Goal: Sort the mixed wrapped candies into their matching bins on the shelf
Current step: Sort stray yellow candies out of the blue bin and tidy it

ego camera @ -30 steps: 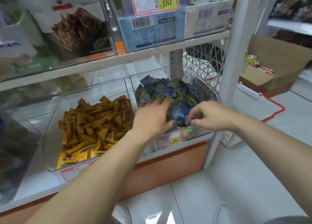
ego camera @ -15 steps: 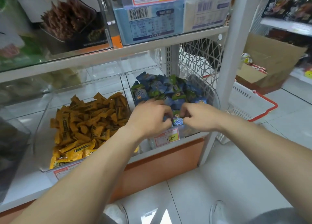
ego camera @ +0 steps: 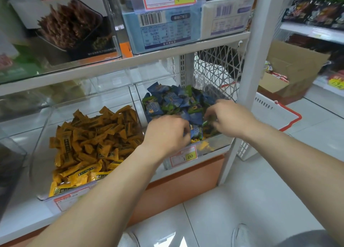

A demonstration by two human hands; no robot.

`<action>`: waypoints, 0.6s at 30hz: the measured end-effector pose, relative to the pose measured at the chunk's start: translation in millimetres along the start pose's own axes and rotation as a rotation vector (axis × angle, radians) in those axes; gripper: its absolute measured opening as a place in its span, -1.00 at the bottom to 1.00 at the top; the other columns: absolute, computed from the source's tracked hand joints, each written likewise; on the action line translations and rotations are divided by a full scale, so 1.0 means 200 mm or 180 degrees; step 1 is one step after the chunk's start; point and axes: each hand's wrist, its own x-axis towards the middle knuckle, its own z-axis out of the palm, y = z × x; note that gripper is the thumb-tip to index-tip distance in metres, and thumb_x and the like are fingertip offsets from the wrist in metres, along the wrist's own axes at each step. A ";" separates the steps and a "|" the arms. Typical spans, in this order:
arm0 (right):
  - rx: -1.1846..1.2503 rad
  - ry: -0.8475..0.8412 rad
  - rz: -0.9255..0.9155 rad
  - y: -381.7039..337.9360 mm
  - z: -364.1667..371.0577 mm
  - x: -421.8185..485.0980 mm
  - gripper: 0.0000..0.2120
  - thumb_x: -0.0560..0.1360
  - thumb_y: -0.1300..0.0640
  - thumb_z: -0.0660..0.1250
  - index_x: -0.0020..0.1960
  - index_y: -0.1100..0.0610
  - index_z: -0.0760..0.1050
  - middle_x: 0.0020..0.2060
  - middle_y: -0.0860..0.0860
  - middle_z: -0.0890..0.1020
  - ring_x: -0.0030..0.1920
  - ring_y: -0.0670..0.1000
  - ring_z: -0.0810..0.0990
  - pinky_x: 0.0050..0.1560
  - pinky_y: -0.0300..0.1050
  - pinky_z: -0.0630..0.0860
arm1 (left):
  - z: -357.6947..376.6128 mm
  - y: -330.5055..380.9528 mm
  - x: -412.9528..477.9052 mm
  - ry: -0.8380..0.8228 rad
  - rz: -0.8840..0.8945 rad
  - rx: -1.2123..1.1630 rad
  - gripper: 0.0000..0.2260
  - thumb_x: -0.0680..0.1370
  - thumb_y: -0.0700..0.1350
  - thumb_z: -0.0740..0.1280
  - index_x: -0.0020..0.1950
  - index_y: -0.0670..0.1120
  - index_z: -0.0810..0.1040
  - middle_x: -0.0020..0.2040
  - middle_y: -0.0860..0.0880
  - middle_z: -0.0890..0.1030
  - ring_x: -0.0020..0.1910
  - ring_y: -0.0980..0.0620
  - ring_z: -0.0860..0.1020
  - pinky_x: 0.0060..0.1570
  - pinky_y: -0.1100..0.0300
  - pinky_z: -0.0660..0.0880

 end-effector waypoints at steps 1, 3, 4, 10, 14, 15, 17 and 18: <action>-0.0093 -0.0123 0.0036 -0.01 -0.01 0.00 -0.75 0.53 0.13 0.31 0.16 -0.09 0.61 0.06 -0.02 0.54 0.14 0.13 0.56 0.05 0.08 0.58 | 0.00 0.02 0.01 0.0033 0.0004 0.0077 -0.82 0.50 0.05 0.25 -0.04 0.08 0.63 -0.11 0.05 0.61 -0.11 -0.05 0.57 -0.24 0.12 0.46; -0.0413 -0.0224 0.0051 -0.02 -0.04 0.00 -0.80 0.53 0.04 0.28 0.09 -0.06 0.63 0.05 -0.01 0.58 0.09 0.15 0.58 -0.05 0.06 0.61 | 0.01 0.06 0.03 0.0008 0.0160 0.0040 -0.83 0.50 -0.01 0.27 -0.01 0.05 0.64 -0.10 0.03 0.61 -0.09 -0.07 0.57 -0.19 0.11 0.49; -0.0579 -0.0258 0.0064 -0.02 -0.04 0.00 -0.82 0.52 0.03 0.27 0.04 -0.04 0.63 0.01 0.00 0.60 0.03 0.15 0.59 -0.11 0.03 0.60 | 0.01 0.07 0.04 -0.0112 0.0275 -0.0161 -0.83 0.50 -0.04 0.28 0.01 0.05 0.64 -0.09 0.02 0.62 -0.08 -0.06 0.57 -0.17 0.09 0.53; -0.0477 -0.0538 0.0287 0.02 -0.02 -0.04 -0.81 0.49 0.07 0.21 -0.11 0.01 0.61 -0.17 0.02 0.60 -0.12 0.13 0.55 -0.23 -0.07 0.50 | 0.05 0.14 0.08 -0.0968 0.0398 -0.0229 -0.55 0.40 0.26 0.30 0.21 0.09 0.54 0.00 0.03 0.66 -0.07 -0.05 0.60 -0.11 0.05 0.58; 0.0043 -0.0166 0.0146 0.05 -0.01 -0.08 -0.82 0.44 -0.01 0.22 -0.13 -0.02 0.58 -0.19 -0.04 0.64 -0.15 0.07 0.60 -0.17 -0.02 0.60 | 0.09 0.19 0.10 -0.1172 0.0345 0.0002 -0.39 0.30 0.31 0.32 0.30 0.12 0.46 -0.06 0.02 0.63 -0.11 -0.07 0.56 -0.21 0.12 0.48; 0.0214 -0.0196 0.0083 0.06 0.00 -0.09 -0.82 0.41 -0.04 0.20 -0.12 -0.06 0.57 -0.17 -0.09 0.64 -0.13 0.03 0.60 -0.13 0.00 0.61 | 0.10 0.19 0.10 -0.1303 0.0344 0.0066 -0.35 0.30 0.31 0.35 0.34 0.11 0.43 -0.09 0.02 0.61 -0.12 -0.07 0.54 -0.24 0.13 0.45; 0.0282 -0.0585 -0.0035 0.07 0.00 -0.13 -0.75 0.35 -0.06 0.17 -0.04 -0.14 0.55 -0.11 -0.14 0.64 -0.05 0.01 0.60 -0.04 0.01 0.60 | 0.12 0.20 0.10 -0.1604 0.0338 0.0118 -0.27 0.31 0.31 0.40 0.42 0.10 0.33 -0.07 0.03 0.59 -0.11 -0.08 0.53 -0.26 0.12 0.42; 0.0126 -0.0824 -0.0080 0.08 0.00 -0.14 -0.68 0.33 -0.06 0.18 0.04 -0.15 0.54 -0.06 -0.11 0.64 -0.01 0.03 0.59 0.00 0.00 0.58 | 0.13 0.20 0.11 -0.1738 0.0312 0.0071 -0.23 0.31 0.31 0.41 0.45 0.12 0.27 0.00 0.05 0.59 -0.07 -0.07 0.52 -0.24 0.11 0.41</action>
